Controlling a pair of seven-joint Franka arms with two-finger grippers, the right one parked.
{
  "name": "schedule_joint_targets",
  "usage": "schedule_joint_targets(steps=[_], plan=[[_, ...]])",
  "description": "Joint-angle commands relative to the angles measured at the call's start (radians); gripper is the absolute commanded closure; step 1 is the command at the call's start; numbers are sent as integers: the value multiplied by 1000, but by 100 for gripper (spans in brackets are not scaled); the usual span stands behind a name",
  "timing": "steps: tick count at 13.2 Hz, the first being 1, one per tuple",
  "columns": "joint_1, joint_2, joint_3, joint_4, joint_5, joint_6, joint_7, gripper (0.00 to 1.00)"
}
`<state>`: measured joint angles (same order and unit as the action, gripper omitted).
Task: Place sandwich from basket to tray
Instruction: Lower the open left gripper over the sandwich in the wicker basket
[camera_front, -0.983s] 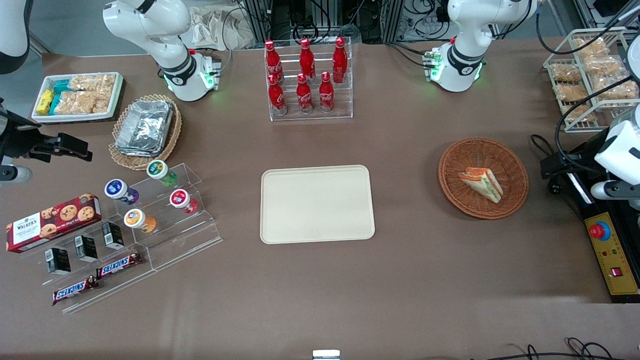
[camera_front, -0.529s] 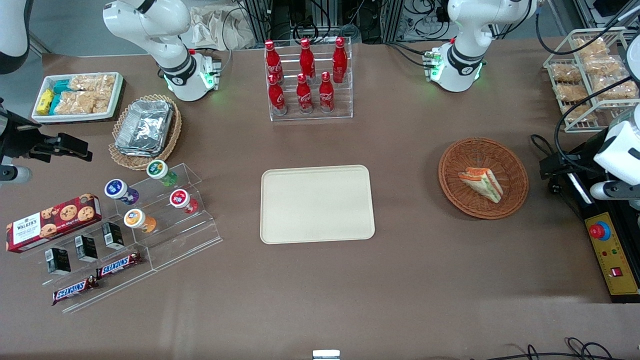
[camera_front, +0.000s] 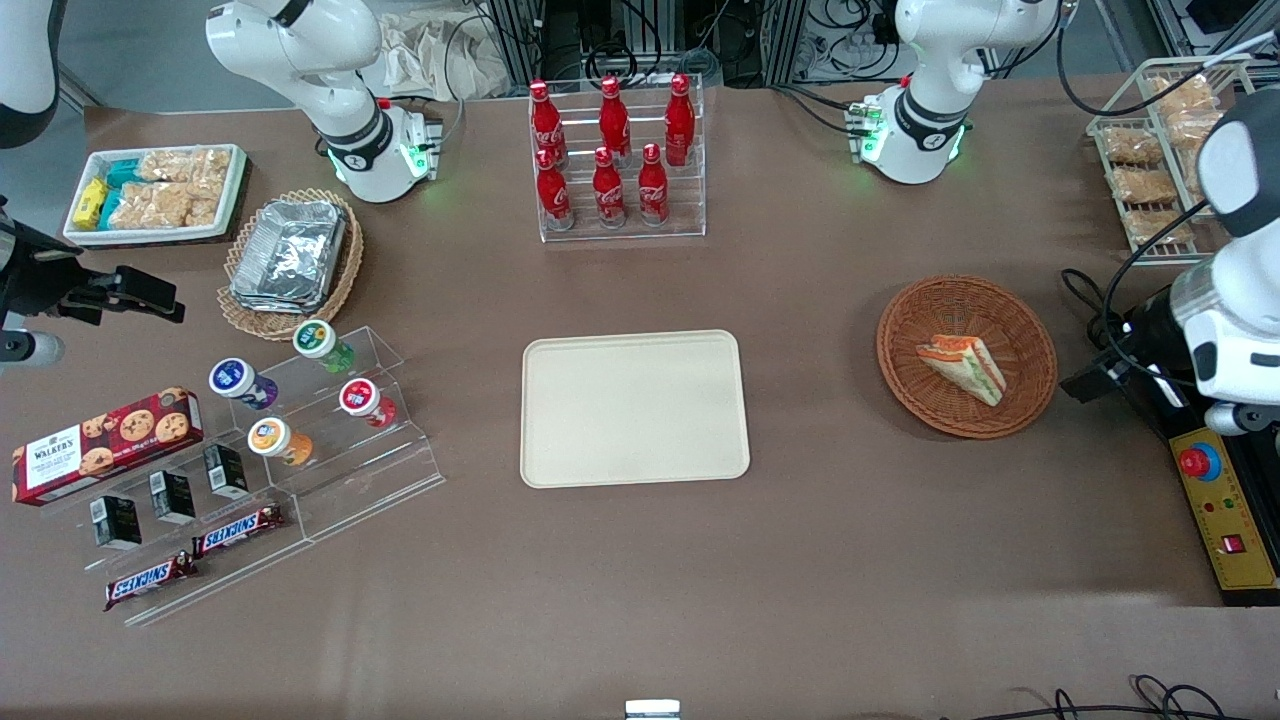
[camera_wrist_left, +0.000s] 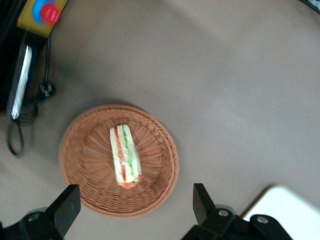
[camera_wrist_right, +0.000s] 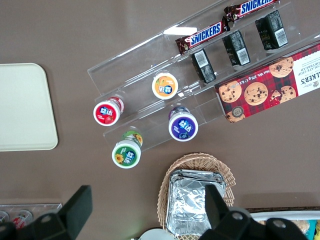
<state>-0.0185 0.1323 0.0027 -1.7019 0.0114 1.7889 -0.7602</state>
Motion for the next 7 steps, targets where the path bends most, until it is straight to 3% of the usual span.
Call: schedule_joint_targets(steps=[1,4,7], plan=[[-3,-66,-1,-203,9,131,-190,0],[0,-129,7,-433,2,312,-269,0],[-4,-106,2,-493,2,405,-421,0]])
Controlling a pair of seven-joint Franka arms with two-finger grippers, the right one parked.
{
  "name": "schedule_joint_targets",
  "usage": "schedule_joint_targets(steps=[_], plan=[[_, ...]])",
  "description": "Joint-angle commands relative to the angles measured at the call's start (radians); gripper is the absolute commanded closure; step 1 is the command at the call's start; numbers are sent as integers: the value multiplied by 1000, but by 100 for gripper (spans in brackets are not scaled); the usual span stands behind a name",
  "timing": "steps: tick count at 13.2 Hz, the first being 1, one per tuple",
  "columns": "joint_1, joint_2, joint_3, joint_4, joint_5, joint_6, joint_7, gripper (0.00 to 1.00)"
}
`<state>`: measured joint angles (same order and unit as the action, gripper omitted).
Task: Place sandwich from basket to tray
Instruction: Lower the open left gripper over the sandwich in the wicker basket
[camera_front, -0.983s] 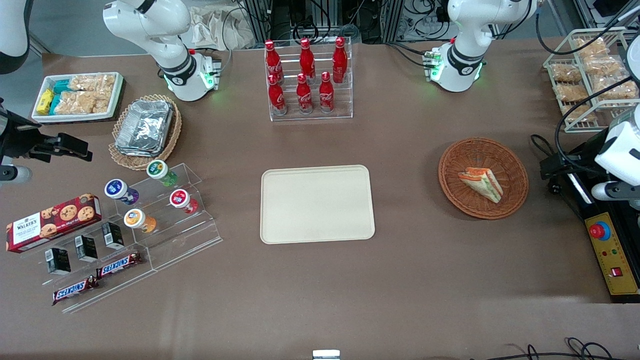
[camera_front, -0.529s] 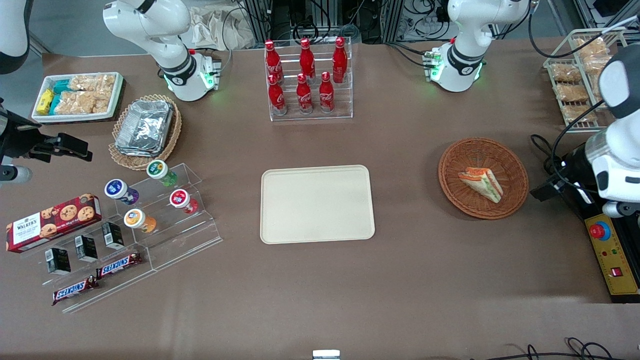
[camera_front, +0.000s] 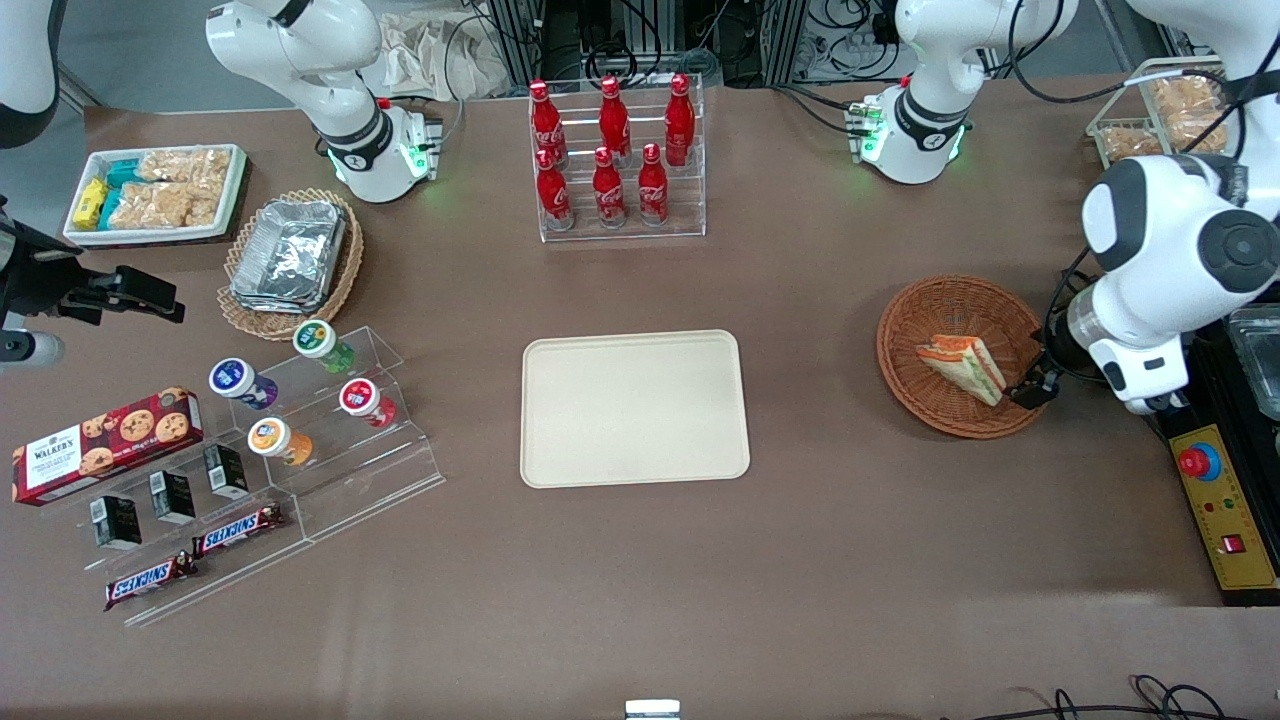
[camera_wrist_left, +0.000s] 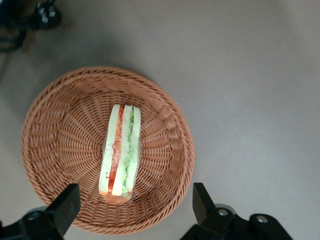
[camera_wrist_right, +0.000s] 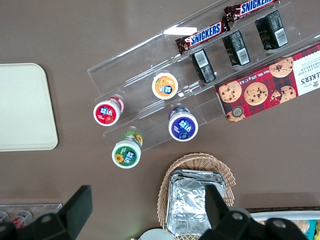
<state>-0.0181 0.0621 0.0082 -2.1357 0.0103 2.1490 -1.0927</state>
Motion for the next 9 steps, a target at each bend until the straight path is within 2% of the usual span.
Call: schedule_joint_targets(steps=[1,5,9], plan=[[-8,-24,-4,-61,4,46,-93,0],[-16,7,-8,-102,0,123,-98,0],[-17,5,-28,-150,2,126,-92,0]])
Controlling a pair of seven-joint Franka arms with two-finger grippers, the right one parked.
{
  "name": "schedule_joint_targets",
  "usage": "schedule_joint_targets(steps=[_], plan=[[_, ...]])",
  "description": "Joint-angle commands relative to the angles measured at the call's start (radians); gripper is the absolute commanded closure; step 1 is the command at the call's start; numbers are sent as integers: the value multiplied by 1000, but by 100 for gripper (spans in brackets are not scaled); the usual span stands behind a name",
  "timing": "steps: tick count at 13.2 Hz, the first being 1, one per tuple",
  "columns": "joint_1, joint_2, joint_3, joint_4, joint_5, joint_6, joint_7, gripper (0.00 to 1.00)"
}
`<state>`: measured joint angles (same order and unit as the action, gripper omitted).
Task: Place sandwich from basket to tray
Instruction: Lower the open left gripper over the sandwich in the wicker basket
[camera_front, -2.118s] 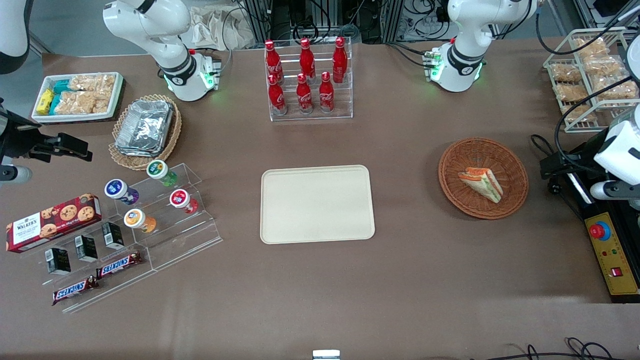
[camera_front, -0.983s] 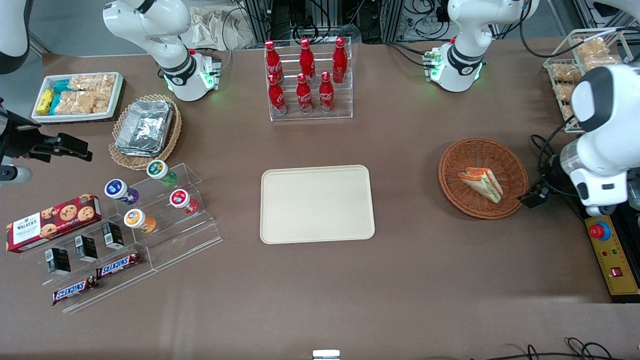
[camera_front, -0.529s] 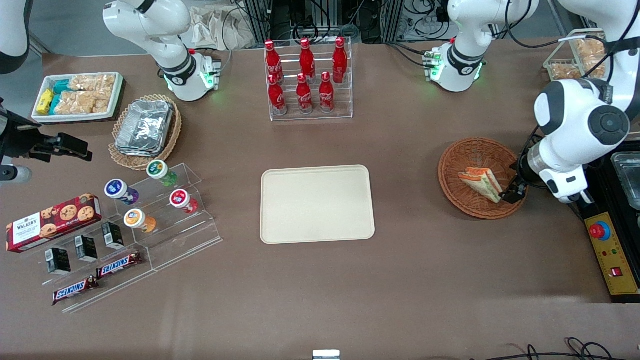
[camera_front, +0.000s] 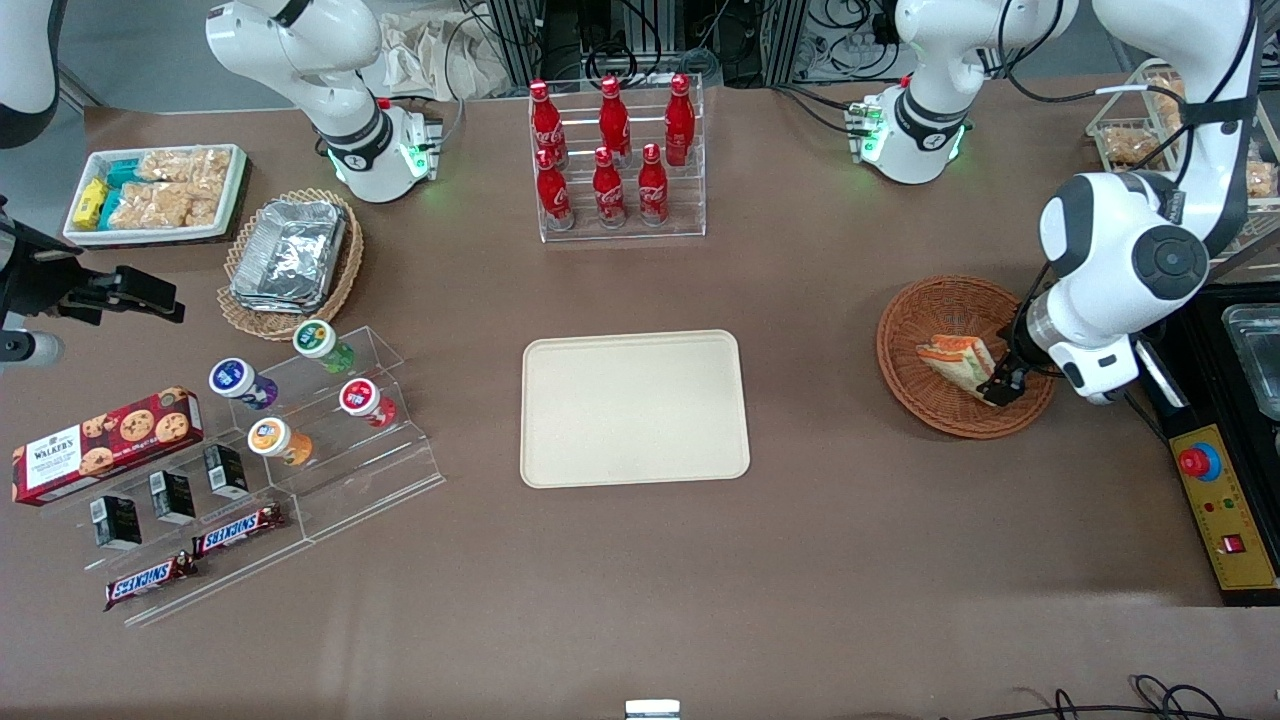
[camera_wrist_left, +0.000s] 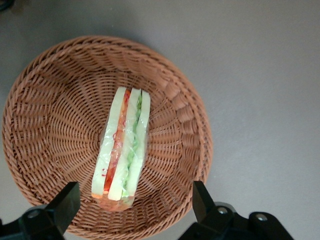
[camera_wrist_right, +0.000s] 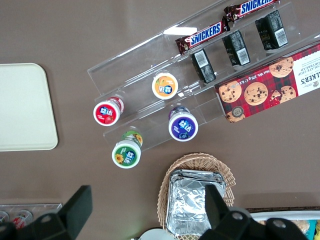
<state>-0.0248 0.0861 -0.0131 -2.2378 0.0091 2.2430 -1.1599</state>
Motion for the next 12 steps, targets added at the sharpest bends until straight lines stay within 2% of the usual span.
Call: schedule_joint_targets(steps=[1,6,11,12], plan=[[-10,-19,-10,-57,3,46,-24,0],[-20,-19,-13,-173,21,174,-6,0],[-9,4,-10,-197,58,211,17,0],[-7,17,-7,-194,60,222,35,10]])
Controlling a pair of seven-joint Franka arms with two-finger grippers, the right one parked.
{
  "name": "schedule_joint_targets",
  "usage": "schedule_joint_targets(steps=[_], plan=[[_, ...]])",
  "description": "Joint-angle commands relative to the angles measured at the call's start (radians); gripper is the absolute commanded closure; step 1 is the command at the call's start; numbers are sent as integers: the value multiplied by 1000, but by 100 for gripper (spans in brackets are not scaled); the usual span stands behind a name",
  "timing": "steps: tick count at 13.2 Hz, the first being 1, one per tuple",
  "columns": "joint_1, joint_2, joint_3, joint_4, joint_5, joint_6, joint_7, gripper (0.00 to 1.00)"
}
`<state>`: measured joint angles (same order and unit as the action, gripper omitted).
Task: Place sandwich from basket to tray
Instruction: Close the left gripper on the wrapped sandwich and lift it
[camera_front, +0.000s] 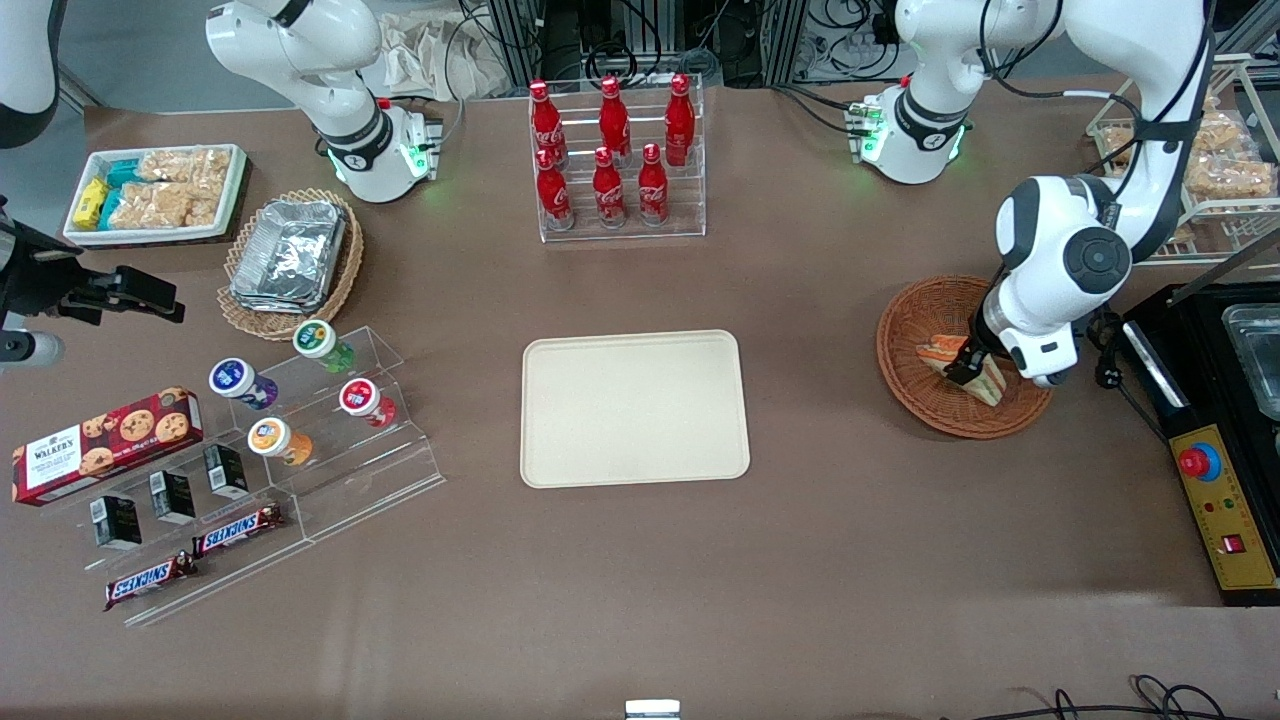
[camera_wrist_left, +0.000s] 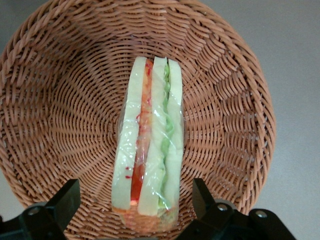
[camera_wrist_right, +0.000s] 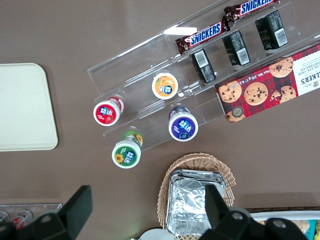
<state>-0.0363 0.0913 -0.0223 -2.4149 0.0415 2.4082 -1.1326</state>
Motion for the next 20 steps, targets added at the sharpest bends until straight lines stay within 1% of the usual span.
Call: schedule_joint_targets(steps=[1,2,3,4,7,9,10,12,13,15,18,20], plan=[[4,19,2,-15,28,60,45,24],[4,36,4,-13,26,80,51,53],[4,50,4,-15,28,113,51,88],[4,56,4,-13,26,118,50,100],[3,56,2,-3,26,117,51,100],[1,33,2,2,28,95,56,100],[0,9,-1,11,34,44,76,100],[-2,-13,-5,90,98,-114,106,100],[-10,-12,-7,171,122,-223,108,100],[-11,11,-43,390,126,-471,144,100],[-11,59,-117,641,124,-671,296,100],[-11,90,-146,777,110,-780,442,100]])
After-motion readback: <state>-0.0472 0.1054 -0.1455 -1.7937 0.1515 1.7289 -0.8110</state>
